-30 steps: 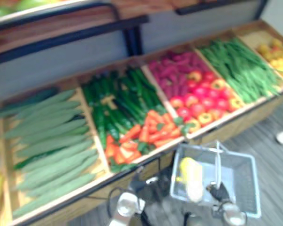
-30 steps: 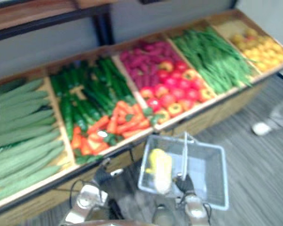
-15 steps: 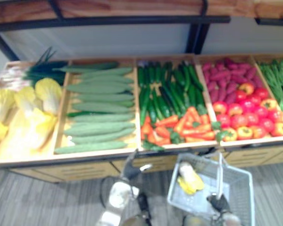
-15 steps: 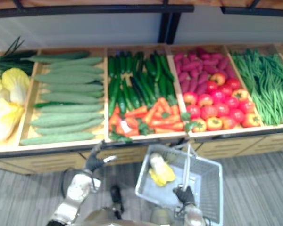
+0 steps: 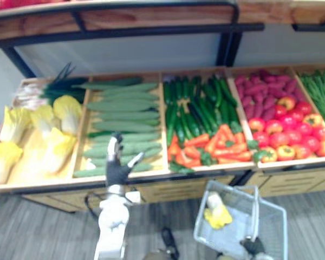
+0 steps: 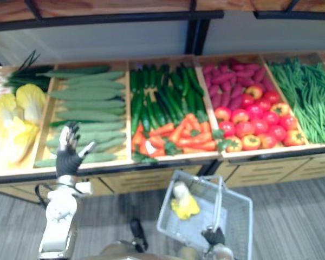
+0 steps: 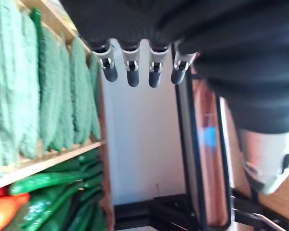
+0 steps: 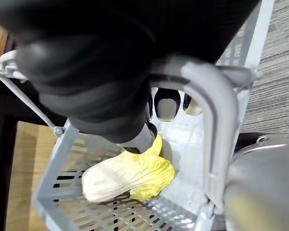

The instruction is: Pick vegetable in the basket

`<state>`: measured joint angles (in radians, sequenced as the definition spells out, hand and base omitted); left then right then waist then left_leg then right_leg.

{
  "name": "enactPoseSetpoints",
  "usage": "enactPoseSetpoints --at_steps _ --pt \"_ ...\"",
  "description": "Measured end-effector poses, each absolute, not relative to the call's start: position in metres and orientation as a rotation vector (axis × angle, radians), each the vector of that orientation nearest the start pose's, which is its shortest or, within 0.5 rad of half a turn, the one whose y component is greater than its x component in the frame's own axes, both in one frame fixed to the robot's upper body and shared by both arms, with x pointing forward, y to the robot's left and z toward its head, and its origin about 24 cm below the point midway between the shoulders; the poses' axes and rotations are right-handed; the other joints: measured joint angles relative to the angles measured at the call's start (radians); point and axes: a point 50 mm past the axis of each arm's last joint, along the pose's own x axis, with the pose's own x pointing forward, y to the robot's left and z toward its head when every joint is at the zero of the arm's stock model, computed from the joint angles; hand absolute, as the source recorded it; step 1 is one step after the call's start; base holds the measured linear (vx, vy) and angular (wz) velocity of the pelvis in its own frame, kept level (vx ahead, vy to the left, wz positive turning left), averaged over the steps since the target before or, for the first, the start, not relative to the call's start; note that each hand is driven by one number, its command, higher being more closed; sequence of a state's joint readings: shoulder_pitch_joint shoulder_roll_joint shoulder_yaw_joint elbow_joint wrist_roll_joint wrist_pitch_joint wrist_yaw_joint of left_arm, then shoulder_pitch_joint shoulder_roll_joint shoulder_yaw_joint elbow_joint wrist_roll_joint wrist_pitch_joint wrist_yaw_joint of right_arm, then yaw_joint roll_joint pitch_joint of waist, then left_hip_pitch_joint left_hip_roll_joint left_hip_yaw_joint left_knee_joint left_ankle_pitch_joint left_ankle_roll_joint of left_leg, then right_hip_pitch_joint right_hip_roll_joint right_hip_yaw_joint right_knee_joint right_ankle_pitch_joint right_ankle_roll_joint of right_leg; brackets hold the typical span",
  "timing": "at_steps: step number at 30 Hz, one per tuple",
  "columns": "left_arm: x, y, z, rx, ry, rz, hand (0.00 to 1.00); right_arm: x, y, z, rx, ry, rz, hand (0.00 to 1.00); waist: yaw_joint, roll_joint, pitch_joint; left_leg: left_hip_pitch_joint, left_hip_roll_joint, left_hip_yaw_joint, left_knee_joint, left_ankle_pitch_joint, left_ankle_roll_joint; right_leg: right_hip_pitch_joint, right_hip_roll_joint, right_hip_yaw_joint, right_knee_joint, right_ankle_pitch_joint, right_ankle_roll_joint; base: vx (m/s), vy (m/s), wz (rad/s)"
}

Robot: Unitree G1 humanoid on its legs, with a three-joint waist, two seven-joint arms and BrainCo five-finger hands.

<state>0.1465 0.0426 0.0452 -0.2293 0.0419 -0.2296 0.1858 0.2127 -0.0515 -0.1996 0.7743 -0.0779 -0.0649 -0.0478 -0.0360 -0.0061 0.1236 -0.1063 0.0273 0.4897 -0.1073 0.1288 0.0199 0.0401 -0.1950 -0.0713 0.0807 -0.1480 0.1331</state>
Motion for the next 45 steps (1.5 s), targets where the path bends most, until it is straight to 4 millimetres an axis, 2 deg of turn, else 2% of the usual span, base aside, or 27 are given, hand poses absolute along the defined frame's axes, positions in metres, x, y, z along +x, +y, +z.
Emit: enactPoseSetpoints --at_steps 2,4,6,8,10,12,16,21,24,28,33,36,43,45 --pt "0.224 0.181 0.093 0.088 -0.366 0.257 0.00 0.097 -0.215 -0.141 -0.067 0.922 -0.288 1.00 -0.018 0.002 -0.001 0.012 0.012 0.008 0.000 0.007 -0.009 0.006 0.010 0.009 0.000 0.001 0.001 -0.02 -0.037 -0.19" --pt "0.231 0.179 0.100 0.131 -0.398 0.235 0.00 0.095 -0.217 -0.141 -0.063 0.929 -0.303 1.00 -0.021 0.003 -0.001 0.024 0.025 0.027 0.000 0.008 -0.011 0.006 0.020 0.028 -0.004 0.005 -0.004 -0.01 -0.031 -0.29" --pt "0.241 0.174 0.110 0.227 -0.444 0.183 0.00 0.095 -0.219 -0.141 -0.069 0.930 -0.312 1.00 -0.039 0.004 -0.001 0.025 0.034 0.036 0.000 0.011 -0.014 0.004 0.027 0.032 -0.009 0.014 0.000 -0.01 -0.022 -0.15" --pt "0.250 0.167 0.111 0.295 -0.452 0.137 0.00 0.094 -0.220 -0.141 -0.071 0.932 -0.318 1.00 -0.045 0.006 -0.001 0.031 0.043 0.054 0.000 0.011 -0.015 -0.001 0.033 0.054 -0.009 0.017 -0.002 0.00 -0.010 -0.29" --pt "0.261 0.155 0.105 0.367 -0.427 0.078 0.00 0.092 -0.222 -0.142 -0.066 0.939 -0.337 1.00 -0.049 0.009 0.000 0.042 0.050 0.076 0.000 0.011 -0.015 -0.003 0.036 0.078 -0.010 0.018 -0.001 0.00 -0.004 -0.37" --pt "0.268 0.145 0.098 0.415 -0.395 0.030 0.00 0.094 -0.225 -0.141 -0.061 0.931 -0.354 1.00 -0.074 0.016 0.005 0.042 0.052 0.080 0.000 0.011 -0.015 -0.007 0.038 0.080 -0.010 0.019 0.000 0.01 0.004 -0.13" --pt "0.282 0.133 0.078 0.496 -0.309 -0.035 0.00 0.100 -0.226 -0.139 -0.066 0.915 -0.369 1.00 -0.100 0.029 0.024 0.043 0.058 0.089 0.000 0.011 -0.016 -0.013 0.042 0.083 -0.011 0.020 -0.003 0.00 0.007 -0.09" --pt "0.300 0.117 0.082 0.616 -0.318 -0.091 0.00 0.108 -0.226 -0.137 -0.067 0.892 -0.373 1.00 -0.103 0.031 0.058 0.029 0.070 0.108 0.000 0.013 -0.014 -0.043 0.052 0.105 -0.006 0.028 0.004 0.01 0.002 -0.13" --pt "0.316 0.113 0.088 0.722 -0.331 -0.100 0.00 0.122 -0.225 -0.133 -0.067 0.856 -0.384 1.00 -0.122 0.033 0.094 0.018 0.069 0.124 0.000 0.016 -0.012 -0.066 0.050 0.119 0.005 0.028 0.004 0.02 0.022 -0.10" --pt "0.329 0.109 0.091 0.796 -0.329 -0.097 0.00 0.131 -0.225 -0.129 -0.065 0.826 -0.399 1.00 -0.130 0.040 0.129 -0.001 0.069 0.138 0.000 0.018 -0.008 -0.098 0.050 0.136 0.020 0.030 0.007 0.03 0.012 -0.14" --pt "0.338 0.108 0.095 0.843 -0.324 -0.066 0.00 0.139 -0.226 -0.125 -0.053 0.791 -0.422 1.00 -0.132 0.049 0.157 -0.025 0.075 0.160 0.000 0.021 -0.008 -0.144 0.049 0.153 0.039 0.030 0.007 0.02 0.000 -0.13" --pt "0.345 0.107 0.102 0.850 -0.335 -0.037 0.00 0.146 -0.226 -0.122 -0.050 0.770 -0.438 1.00 -0.131 0.055 0.175 -0.052 0.081 0.163 0.003 0.029 -0.021 -0.182 0.052 0.156 0.056 0.030 0.006 0.01 -0.021 -0.08" --pt "0.354 0.104 0.104 0.843 -0.311 0.007 0.00 0.156 -0.225 -0.113 -0.031 0.712 -0.458 1.00 -0.125 0.058 0.221 -0.074 0.091 0.190 0.000 0.028 -0.025 -0.235 0.059 0.166 0.090 0.028 0.005 -0.03 -0.012 -0.10" --pt "0.360 0.104 0.110 0.840 -0.319 0.034 0.00 0.160 -0.224 -0.111 -0.015 0.695 -0.468 1.00 -0.122 0.058 0.238 -0.088 0.092 0.198 0.000 0.029 -0.026 -0.261 0.059 0.169 0.105 0.028 0.005 -0.04 0.003 -0.09"
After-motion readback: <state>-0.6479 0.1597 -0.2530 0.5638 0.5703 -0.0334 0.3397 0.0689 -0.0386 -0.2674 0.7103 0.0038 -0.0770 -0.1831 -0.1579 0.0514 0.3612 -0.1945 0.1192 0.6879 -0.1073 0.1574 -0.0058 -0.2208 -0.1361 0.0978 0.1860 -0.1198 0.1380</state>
